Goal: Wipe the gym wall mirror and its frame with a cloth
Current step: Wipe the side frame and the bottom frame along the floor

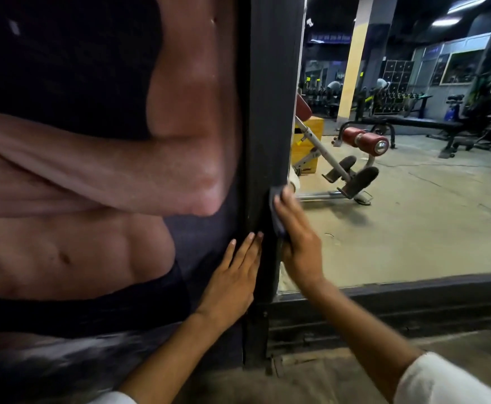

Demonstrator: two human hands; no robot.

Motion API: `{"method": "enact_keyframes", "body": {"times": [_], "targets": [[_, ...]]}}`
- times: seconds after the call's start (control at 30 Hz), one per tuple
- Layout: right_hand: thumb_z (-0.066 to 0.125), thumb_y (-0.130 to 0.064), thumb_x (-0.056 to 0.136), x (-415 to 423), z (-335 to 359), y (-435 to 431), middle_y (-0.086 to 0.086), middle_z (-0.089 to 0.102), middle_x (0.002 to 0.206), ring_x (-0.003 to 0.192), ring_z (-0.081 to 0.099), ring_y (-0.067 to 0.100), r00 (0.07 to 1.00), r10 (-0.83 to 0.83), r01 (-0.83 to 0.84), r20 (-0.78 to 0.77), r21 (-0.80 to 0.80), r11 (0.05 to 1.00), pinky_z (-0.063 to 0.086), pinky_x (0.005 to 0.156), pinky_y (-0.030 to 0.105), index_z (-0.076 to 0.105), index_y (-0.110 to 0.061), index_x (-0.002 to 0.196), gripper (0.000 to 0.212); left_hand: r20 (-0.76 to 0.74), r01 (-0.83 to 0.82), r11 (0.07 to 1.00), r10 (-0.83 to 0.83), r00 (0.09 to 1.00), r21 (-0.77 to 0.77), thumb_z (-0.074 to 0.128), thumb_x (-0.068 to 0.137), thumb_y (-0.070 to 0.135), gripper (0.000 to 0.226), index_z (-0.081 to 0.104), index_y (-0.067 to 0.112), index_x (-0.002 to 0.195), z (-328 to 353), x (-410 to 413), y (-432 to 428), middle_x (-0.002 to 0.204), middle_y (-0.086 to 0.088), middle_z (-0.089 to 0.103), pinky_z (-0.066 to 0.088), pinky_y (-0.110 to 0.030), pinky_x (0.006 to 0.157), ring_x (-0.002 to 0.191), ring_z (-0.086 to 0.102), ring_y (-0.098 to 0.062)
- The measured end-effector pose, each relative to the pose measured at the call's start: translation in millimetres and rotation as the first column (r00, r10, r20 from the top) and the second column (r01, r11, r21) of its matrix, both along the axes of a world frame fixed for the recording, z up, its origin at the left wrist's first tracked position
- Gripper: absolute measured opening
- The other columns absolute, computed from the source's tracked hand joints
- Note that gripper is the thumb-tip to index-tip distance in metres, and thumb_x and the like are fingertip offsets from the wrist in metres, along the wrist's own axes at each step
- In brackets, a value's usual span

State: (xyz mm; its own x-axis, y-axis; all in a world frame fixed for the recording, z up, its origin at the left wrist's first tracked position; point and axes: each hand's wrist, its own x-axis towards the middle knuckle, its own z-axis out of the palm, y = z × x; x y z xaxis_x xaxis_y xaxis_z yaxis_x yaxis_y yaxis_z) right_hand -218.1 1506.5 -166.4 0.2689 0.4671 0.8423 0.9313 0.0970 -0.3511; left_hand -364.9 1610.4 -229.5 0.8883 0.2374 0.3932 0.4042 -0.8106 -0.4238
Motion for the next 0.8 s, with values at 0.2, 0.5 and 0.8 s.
{"method": "enact_keyframes", "body": {"times": [0.2,0.5,0.8], "targets": [[0.055,0.003,0.094,-4.2,-82.4,-34.7,-0.008,0.043,0.164,0.152,0.041,0.012,0.988,0.037,-0.067,-0.150,-0.204,0.977,0.045,0.117,0.052,0.052,-0.024,0.155,0.067,-0.019,-0.006,1.000,0.006,1.000,-0.009,0.061,0.095,0.030,0.112,-0.023,-0.008,0.159,-5.4,-0.5,-0.8,0.170,-0.027,-0.029,0.010,-0.058,0.131,0.161,-0.022,-0.041],[0.061,0.005,0.085,0.8,75.6,21.5,0.019,0.054,0.150,0.138,0.049,0.037,0.950,-0.121,0.082,0.287,0.146,0.986,0.047,0.108,0.049,0.064,-0.003,0.140,0.056,0.034,0.049,0.997,-0.048,0.998,-0.053,0.073,0.086,0.038,0.129,-0.024,-0.004,0.160,-22.8,-12.2,1.2,0.176,-0.023,-0.004,0.019,-0.055,0.132,0.164,0.009,-0.036],[0.070,-0.015,0.088,-0.3,-84.3,-7.0,0.008,0.050,0.145,0.119,0.054,0.032,0.893,0.091,0.098,0.440,-0.389,0.916,0.056,0.086,0.049,0.065,-0.012,0.139,0.051,-0.033,0.039,0.997,-0.042,0.999,-0.071,0.086,0.071,0.041,0.109,0.034,-0.003,0.157,-73.7,-27.9,2.7,0.165,-0.023,0.041,0.026,-0.052,0.129,0.160,0.020,-0.035]]}}
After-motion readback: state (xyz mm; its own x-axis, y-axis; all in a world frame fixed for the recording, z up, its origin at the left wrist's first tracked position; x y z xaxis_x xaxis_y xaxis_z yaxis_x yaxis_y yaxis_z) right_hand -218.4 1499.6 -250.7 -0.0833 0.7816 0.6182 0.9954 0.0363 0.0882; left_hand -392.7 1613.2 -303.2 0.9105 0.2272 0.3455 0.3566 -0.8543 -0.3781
